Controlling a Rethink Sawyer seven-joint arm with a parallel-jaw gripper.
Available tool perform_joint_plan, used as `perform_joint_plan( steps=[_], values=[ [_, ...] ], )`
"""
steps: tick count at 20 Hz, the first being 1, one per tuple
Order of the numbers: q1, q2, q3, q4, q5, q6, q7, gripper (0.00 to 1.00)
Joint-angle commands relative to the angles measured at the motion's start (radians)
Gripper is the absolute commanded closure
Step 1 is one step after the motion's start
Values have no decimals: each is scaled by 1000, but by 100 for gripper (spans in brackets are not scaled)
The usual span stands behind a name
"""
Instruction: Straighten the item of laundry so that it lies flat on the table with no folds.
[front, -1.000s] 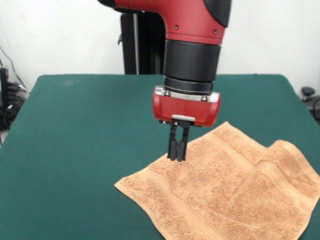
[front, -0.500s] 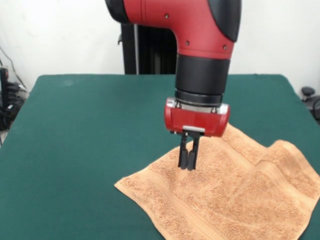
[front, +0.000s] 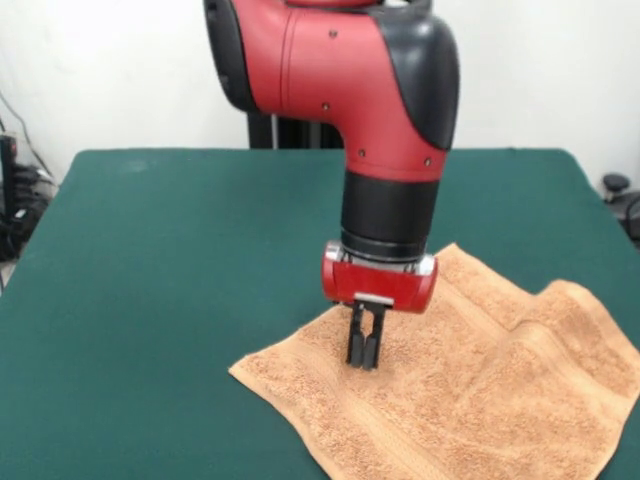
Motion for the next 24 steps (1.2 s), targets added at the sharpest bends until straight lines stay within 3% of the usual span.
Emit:
perform_joint_plan(
  steps=[1,13,24],
  values=[
    [1,91,35,56,28,-56,200,100],
    [-40,122,34,52,-20,-93,149,100],
    [-179,-4,65,201,-169,-37,45,100]
  ],
)
